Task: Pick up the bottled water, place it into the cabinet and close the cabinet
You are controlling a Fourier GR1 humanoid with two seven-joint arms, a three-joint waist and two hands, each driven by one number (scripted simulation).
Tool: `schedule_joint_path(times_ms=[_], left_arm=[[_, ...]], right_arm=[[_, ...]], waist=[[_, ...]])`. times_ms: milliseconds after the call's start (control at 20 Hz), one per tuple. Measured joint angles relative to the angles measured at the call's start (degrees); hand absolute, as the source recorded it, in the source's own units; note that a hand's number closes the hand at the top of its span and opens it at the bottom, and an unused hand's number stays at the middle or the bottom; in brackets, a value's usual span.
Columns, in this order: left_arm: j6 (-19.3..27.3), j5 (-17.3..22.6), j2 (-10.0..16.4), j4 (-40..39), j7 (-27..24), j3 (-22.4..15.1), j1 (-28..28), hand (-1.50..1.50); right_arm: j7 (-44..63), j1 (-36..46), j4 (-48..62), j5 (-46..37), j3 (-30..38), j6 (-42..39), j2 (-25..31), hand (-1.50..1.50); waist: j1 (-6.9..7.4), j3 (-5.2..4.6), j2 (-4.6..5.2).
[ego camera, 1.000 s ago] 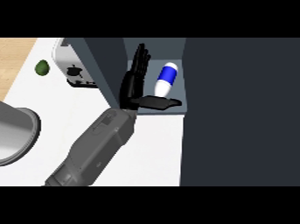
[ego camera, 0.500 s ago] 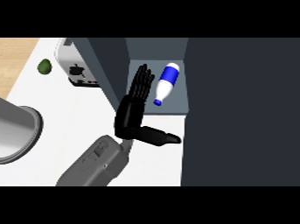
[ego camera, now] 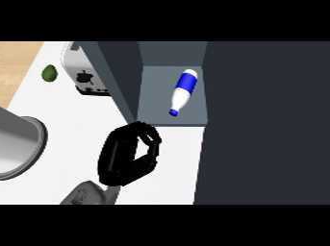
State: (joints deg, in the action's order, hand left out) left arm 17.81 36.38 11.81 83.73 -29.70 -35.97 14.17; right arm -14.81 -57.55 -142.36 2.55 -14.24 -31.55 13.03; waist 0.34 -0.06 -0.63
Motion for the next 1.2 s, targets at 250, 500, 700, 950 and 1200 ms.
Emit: schedule_joint_path(times_ms=[250, 500, 700, 950, 1200], left_arm=[[-0.69, 0.69, 5.39, 7.44, -0.56, 1.57, -7.53, -1.50], [-2.22, 3.03, 10.50, 14.06, -1.06, 4.77, -14.54, -1.50], [-4.53, 5.89, 12.92, 16.73, -1.88, 7.68, -18.66, -1.50], [-7.70, 9.27, 16.45, 19.95, -1.97, 10.93, -23.36, -1.50], [-10.45, 11.85, 19.75, 21.99, -1.60, 13.84, -26.57, -1.50]], right_arm=[[-1.94, -0.23, -0.37, -1.16, -2.45, -3.80, 3.39, 1.50], [-3.01, -0.77, -0.68, -2.02, -6.56, -5.68, 5.48, 1.50], [-1.20, -0.52, -0.88, -2.64, -11.84, -7.26, 7.78, 1.50], [1.27, 3.25, -0.92, -3.44, -15.39, -6.40, 8.66, 1.50], [2.86, 6.20, -1.01, -3.91, -16.87, -4.92, 9.91, 1.50]], waist=[[-0.10, -0.02, -0.06], [-0.27, -0.08, -0.22], [-0.15, -0.22, -0.22], [0.79, -0.40, -0.42], [1.79, -0.67, -0.52]])
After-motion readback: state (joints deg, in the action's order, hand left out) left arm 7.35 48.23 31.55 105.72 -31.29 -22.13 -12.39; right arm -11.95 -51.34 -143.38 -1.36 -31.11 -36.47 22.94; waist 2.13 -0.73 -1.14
